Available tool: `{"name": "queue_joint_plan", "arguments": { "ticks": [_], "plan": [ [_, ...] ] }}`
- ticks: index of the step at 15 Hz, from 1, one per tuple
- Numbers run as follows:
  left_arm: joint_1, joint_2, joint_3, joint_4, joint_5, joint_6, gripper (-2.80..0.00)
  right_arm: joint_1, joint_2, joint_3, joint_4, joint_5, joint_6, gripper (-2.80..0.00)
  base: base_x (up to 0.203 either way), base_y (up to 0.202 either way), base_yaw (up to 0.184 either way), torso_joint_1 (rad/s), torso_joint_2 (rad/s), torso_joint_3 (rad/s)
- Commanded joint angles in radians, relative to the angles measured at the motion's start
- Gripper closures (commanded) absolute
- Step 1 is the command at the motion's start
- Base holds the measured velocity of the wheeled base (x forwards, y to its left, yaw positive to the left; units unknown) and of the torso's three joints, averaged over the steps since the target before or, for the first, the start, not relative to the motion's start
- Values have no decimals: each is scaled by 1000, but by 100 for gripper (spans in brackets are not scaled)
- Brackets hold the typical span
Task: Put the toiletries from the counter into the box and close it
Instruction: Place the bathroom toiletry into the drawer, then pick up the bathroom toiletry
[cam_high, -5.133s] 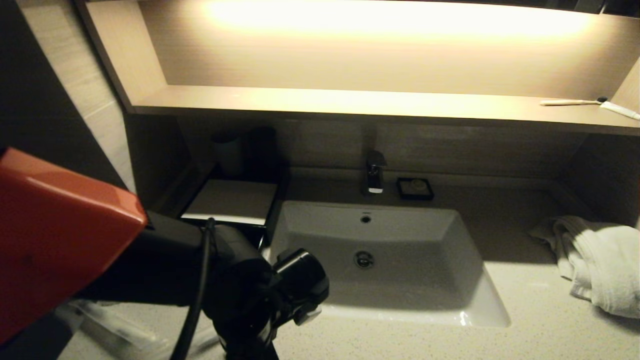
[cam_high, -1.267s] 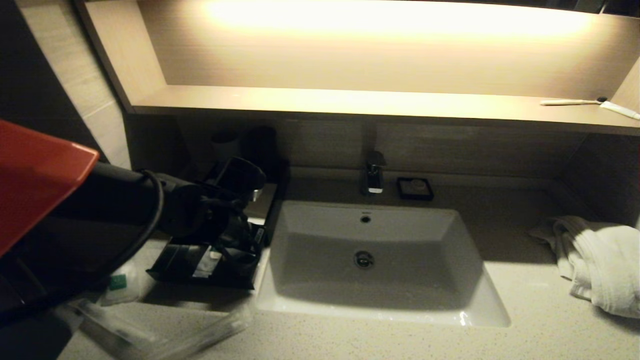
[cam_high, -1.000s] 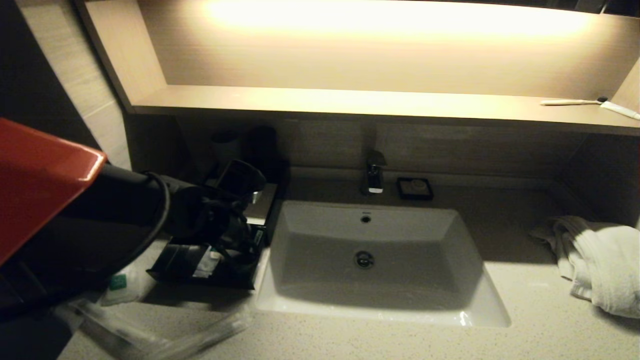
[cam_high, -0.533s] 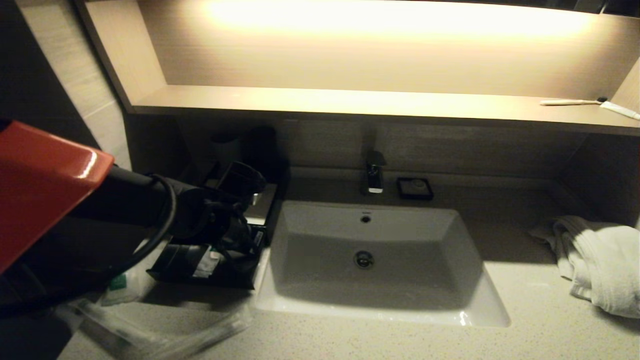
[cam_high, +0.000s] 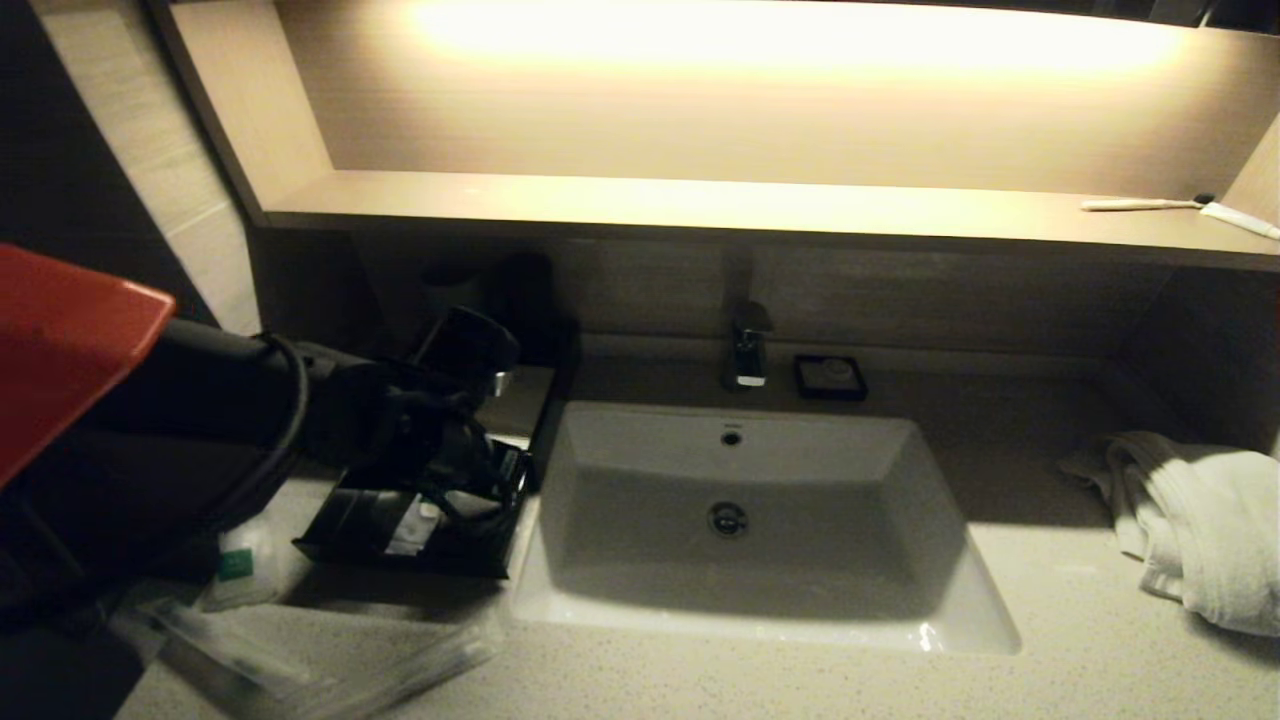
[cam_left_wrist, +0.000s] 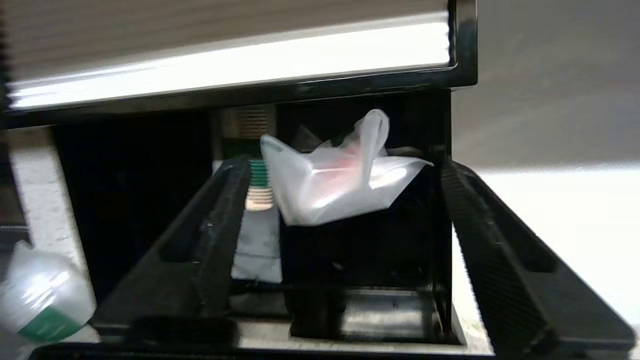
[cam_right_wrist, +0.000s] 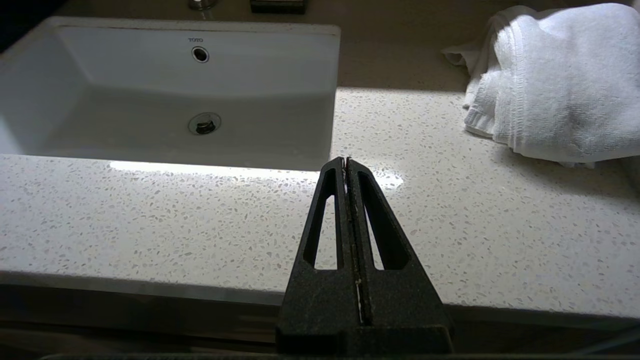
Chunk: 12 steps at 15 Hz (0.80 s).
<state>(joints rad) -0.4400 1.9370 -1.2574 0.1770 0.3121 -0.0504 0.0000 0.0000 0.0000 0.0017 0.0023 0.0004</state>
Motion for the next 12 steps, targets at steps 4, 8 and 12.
{"name": "queue_joint_plan", "arguments": {
  "ticks": [4, 8, 12],
  "plan": [
    [14, -113, 59, 4, 2, -5, 0, -2, 0, 0, 0, 1, 0, 0, 0, 0, 0, 0, 0, 0],
    [20, -111, 93, 0, -5, -5, 0, 0, 0, 0, 0, 1, 0, 0, 0, 0, 0, 0, 0, 0],
    [28, -146, 158, -7, -10, -31, 0, 0, 0, 0, 1, 1, 0, 0, 0, 0, 0, 0, 0, 0]
  ]
}}
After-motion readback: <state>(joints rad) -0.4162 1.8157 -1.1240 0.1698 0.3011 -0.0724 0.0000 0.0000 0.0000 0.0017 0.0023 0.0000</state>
